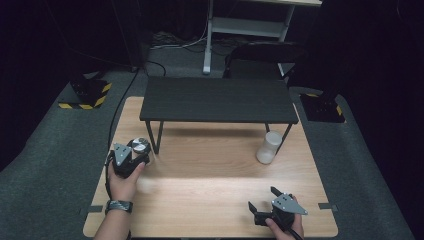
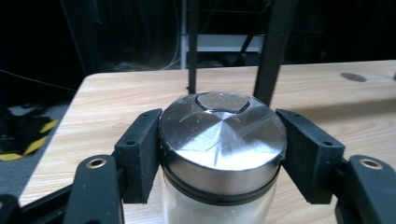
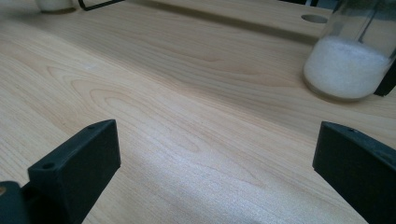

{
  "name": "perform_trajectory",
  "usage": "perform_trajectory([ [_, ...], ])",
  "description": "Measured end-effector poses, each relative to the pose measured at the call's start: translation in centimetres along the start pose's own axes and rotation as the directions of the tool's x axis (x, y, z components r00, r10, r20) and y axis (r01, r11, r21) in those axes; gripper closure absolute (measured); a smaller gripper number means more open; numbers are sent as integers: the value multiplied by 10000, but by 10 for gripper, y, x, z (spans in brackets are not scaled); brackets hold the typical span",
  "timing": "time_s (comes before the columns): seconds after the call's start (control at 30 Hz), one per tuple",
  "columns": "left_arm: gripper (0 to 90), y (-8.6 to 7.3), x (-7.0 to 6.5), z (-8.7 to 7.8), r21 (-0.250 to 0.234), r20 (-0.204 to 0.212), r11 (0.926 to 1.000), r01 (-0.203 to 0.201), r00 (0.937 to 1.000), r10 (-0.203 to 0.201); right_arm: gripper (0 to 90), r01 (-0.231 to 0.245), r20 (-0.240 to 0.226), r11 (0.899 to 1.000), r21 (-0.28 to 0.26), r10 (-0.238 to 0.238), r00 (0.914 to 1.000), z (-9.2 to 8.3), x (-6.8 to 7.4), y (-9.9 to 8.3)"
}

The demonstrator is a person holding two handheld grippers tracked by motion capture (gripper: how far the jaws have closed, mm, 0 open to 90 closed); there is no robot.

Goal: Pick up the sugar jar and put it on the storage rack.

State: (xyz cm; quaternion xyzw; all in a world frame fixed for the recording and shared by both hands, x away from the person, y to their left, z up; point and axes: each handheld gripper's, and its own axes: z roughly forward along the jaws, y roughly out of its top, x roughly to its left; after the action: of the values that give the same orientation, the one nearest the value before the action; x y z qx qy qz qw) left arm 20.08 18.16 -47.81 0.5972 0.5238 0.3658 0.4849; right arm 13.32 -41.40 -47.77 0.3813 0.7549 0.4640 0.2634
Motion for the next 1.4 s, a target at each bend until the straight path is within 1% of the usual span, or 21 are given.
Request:
perform_trajectory([
  [0.07,346,0,-1,-2,-6,-14,10000,-54,10000,54,3,-3,12,10000,4,3,10000,0,0,0],
  [0.2,346,1,1,-8,11,104,10000,27,9999,-27,3,51,14,10000,0,-51,10000,0,1,0],
  [0.23,346,2,3,-12,37,272,9999,142,9995,-143,3,24,11,10000,-10,-24,10000,0,0,0],
  [0.27,346,2,3,-12,37,272,9999,142,9995,-143,3,-2,16,10000,-15,2,10000,0,0,0],
  [0.3,346,2,3,-16,-7,386,10000,53,9992,-52,3,-12,18,10000,-19,12,10000,0,0,0],
  [0.4,345,2,0,-21,-54,454,9999,-93,9989,96,3,10,14,10000,-1,-10,10000,0,0,0],
  [0.5,345,3,-2,-26,9,542,10000,-16,9985,16,3,7,1,10000,14,-7,10000,0,0,0],
  [0.63,345,3,-7,-31,-23,590,10000,-41,9983,42,3,-1,-3,10000,1,1,10000,0,0,0],
  [0.7,345,2,-9,-34,-60,634,9999,91,9980,-87,3,1,-3,10000,-6,-1,10000,0,0,0],
  [0.73,345,1,-10,-35,-75,646,9999,148,9978,-143,3,2,-6,10000,-19,-2,10000,0,0,0],
  [0.77,345,1,-12,-37,-89,686,9999,118,9976,-112,3,8,-15,10000,-34,-8,10000,0,-1,-1],
  [0.87,345,1,-18,-41,-137,725,9999,-102,9973,112,3,47,-40,10000,-40,-47,10000,0,-1,-1],
  [0.9,345,1,-18,-41,-137,725,9999,-102,9973,112,3,59,-45,10000,-36,-59,10000,0,-1,-1],
  [0.93,346,1,-23,-44,-169,751,9997,-201,9969,214,3,60,-44,10000,-33,-60,10000,0,-1,-1],
  [1.0,346,1,-28,-46,-154,800,9994,-318,9963,329,3,72,-39,10000,-36,-73,10000,0,-1,-1],
  [1.07,345,1,-30,-47,-145,825,9993,-342,9960,353,3,88,-49,10000,-32,-88,9999,0,-1,-1],
  [1.13,345,1,-37,-51,-163,968,9989,-436,9943,450,3,106,-58,9999,-24,-106,9999,0,-1,0],
  [1.17,346,1,-37,-51,-163,968,9989,-436,9943,450,3,106,-58,9999,-24,-106,9999,0,-1,0],
  [1.23,346,1,-42,-54,-212,1128,9987,-472,9924,493,3,81,-53,10000,-33,-81,10000,0,-1,-1],
  [1.37,345,2,-47,-58,-284,1323,9985,-458,9900,492,3,103,-50,9999,-35,-104,9999,0,-1,-1],
  [1.4,346,3,-51,-59,-292,1419,9980,-560,9881,596,3,129,-45,9999,-27,-129,9999,0,0,0],
])
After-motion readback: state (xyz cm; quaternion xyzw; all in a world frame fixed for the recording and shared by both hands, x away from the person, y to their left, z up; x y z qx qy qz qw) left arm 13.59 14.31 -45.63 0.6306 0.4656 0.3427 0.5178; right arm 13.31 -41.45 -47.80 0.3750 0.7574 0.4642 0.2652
